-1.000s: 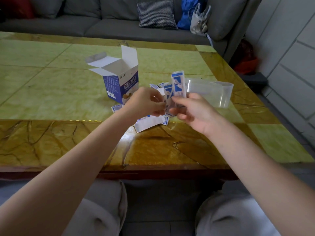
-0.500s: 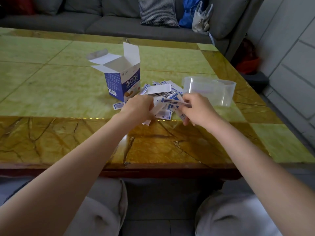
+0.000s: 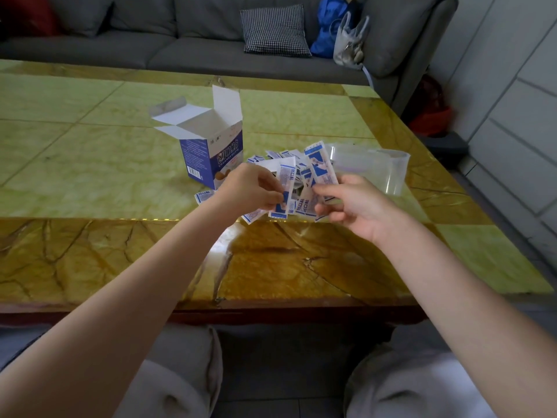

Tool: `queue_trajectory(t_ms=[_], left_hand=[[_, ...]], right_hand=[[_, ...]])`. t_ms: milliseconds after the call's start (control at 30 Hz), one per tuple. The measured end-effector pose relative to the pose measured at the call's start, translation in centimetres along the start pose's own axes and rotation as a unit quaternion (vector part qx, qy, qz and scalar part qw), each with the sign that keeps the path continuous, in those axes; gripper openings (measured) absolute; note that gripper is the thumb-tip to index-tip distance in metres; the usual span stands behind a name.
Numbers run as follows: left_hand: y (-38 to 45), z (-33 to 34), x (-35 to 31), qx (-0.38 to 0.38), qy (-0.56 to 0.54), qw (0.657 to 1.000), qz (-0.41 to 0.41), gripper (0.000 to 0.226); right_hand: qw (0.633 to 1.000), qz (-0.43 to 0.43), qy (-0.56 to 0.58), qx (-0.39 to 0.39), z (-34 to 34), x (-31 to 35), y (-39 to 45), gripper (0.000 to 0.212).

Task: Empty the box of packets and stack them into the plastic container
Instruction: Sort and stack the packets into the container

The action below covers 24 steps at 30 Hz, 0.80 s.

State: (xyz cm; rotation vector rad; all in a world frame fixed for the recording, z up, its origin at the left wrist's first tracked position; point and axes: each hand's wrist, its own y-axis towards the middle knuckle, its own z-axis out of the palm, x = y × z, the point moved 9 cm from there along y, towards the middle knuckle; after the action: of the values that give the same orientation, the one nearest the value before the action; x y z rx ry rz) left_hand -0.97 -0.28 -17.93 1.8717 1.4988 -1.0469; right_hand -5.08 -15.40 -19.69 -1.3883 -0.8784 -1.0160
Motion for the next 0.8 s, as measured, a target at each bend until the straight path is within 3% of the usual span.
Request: queue_trajectory(t_ms=[67, 233, 300, 333, 400, 467, 567, 700, 800], left_hand=[[0.1, -0.7, 0.0, -0.037, 0.013, 0.999, 0.006, 0.011], [-0.2, -0.2, -1.0, -0.042, -0.007, 0.999, 0.029, 0.027], [-0.3, -0.3, -1.8, -0.052, 0.066, 0.995, 0.062, 0.022], [-0.4, -0.4, -2.3, -0.052, 0.127, 0.987, 0.085, 0.02], [-0.8, 0.1, -3.3, -0.026, 0.227, 0.963, 0.142, 0.022], [-1.2, 1.3, -3.7, 0.025, 0.265, 0.946, 0.185, 0.03], [-1.8, 2.5, -4.2, 0.056, 0.279, 0.934, 0.215, 0.037], [-1.3, 1.9, -4.0, 0.037, 0.254, 0.947, 0.194, 0.034], [-0.9, 2.6, -2.4, 0.096, 0.294, 0.942, 0.134, 0.046]], right_hand=[[1.0, -0.001, 0.001, 0.002, 0.0, 0.2, -0.1, 0.01], [0.998, -0.003, -0.02, 0.056, 1.5, 0.2, -0.7, 0.013], [0.991, -0.058, -0.115, 0.046, 1.3, 1.2, -0.6, 0.012], [0.969, -0.118, -0.217, 0.025, 1.0, 2.3, -0.7, 0.013], [0.862, -0.255, -0.437, -0.015, 1.3, 5.0, -1.5, 0.019], [0.797, -0.306, -0.52, 0.024, 2.6, 5.3, -2.2, 0.03], [0.77, -0.286, -0.566, 0.073, 3.9, 3.6, -2.3, 0.019], [0.677, -0.32, -0.662, -0.029, 3.0, 4.0, -2.0, 0.022], [0.664, -0.335, -0.665, -0.063, 2.4, 4.0, -2.0, 0.023]])
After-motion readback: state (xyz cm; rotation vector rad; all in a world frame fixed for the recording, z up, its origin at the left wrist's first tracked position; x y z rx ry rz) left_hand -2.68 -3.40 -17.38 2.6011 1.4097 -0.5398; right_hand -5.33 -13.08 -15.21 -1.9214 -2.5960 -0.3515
